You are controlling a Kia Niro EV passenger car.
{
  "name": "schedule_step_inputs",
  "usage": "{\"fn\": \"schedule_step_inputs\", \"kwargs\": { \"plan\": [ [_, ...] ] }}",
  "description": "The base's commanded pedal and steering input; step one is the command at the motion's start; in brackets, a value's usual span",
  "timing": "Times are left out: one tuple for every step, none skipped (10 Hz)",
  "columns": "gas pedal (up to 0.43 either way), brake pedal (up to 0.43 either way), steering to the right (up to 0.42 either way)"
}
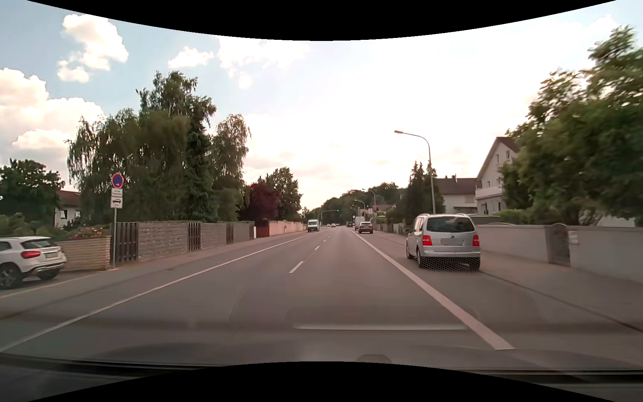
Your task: Follow the waypoints while adhering to traffic rules and regulations
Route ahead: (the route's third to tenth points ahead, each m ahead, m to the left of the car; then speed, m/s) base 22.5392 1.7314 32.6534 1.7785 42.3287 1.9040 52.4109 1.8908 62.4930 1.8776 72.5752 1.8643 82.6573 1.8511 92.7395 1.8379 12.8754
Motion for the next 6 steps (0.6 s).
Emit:
{"fn": "schedule_step_inputs", "kwargs": {
  "plan": [
    [0.047, 0.000, -0.004],
    [0.047, 0.000, -0.004],
    [0.047, 0.000, -0.004],
    [0.047, 0.000, -0.004],
    [0.047, 0.000, -0.004],
    [0.047, 0.000, -0.004]
  ]
}}
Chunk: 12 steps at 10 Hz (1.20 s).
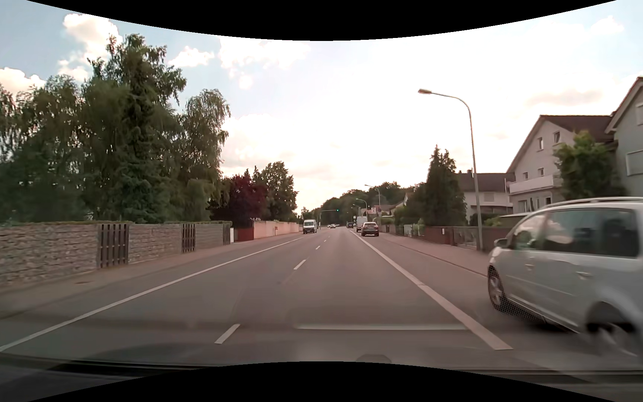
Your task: Follow the waypoints while adhering to traffic rules and regulations
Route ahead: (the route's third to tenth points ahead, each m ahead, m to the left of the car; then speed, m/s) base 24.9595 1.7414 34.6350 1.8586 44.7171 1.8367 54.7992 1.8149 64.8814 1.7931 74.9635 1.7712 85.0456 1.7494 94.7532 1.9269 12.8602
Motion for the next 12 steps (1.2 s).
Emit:
{"fn": "schedule_step_inputs", "kwargs": {
  "plan": [
    [0.047, 0.000, -0.004],
    [0.047, 0.000, -0.005],
    [0.047, 0.000, -0.005],
    [0.047, 0.000, -0.005],
    [0.047, 0.000, -0.005],
    [0.047, 0.000, -0.005],
    [0.047, 0.000, -0.005],
    [0.047, 0.000, -0.005],
    [0.047, 0.000, -0.005],
    [0.047, 0.000, -0.004],
    [0.047, 0.000, -0.005],
    [0.047, 0.000, -0.005]
  ]
}}
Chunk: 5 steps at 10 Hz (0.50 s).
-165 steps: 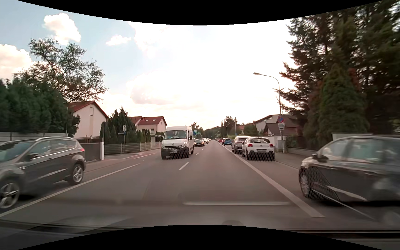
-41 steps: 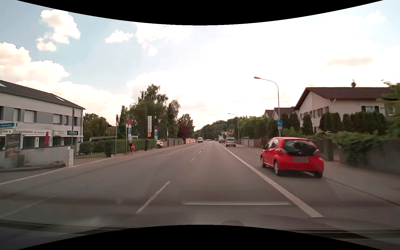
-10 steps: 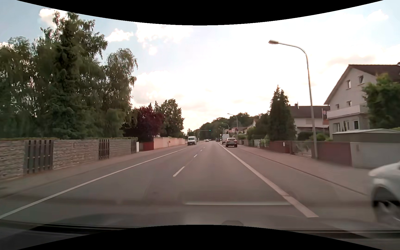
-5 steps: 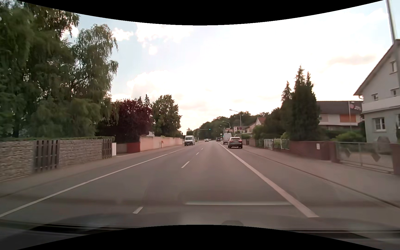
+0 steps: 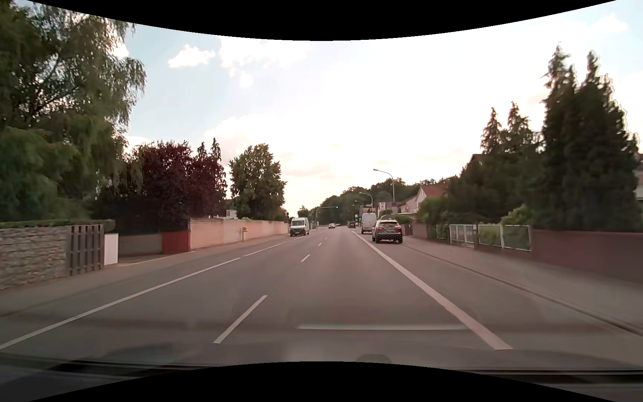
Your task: Follow the waypoints while adhering to traffic rules and regulations
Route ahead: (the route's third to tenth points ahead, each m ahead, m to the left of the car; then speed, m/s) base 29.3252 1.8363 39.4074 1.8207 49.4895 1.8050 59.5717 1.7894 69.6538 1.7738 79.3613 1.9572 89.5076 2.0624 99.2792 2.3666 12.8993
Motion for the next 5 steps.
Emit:
{"fn": "schedule_step_inputs", "kwargs": {
  "plan": [
    [0.047, 0.000, -0.004],
    [0.047, 0.000, -0.004],
    [0.047, 0.000, -0.005],
    [0.047, 0.000, -0.005],
    [0.047, 0.000, -0.005]
  ]
}}
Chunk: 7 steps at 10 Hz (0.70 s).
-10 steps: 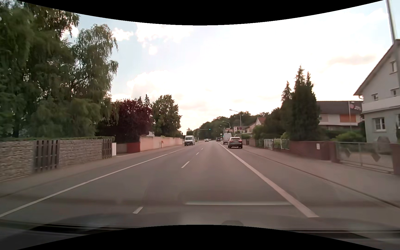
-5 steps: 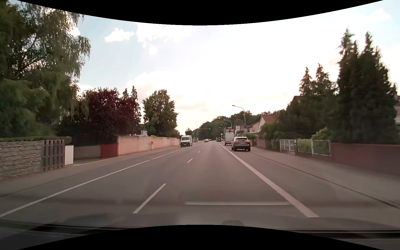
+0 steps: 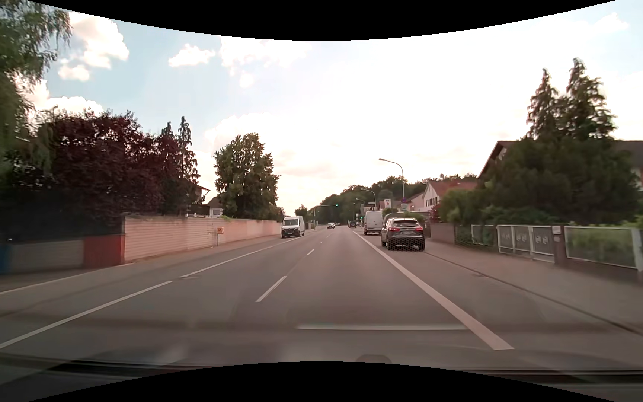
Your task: Follow the waypoints while adhering to traffic rules and regulations
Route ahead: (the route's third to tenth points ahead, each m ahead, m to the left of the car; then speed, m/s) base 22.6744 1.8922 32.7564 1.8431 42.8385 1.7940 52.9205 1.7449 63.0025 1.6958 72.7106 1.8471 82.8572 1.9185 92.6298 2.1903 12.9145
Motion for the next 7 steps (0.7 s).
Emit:
{"fn": "schedule_step_inputs", "kwargs": {
  "plan": [
    [0.047, 0.000, -0.005],
    [0.047, 0.000, -0.005],
    [0.047, 0.000, -0.005],
    [0.047, 0.000, -0.005],
    [0.047, 0.000, -0.004],
    [0.047, 0.000, -0.004],
    [0.047, 0.000, -0.004]
  ]
}}
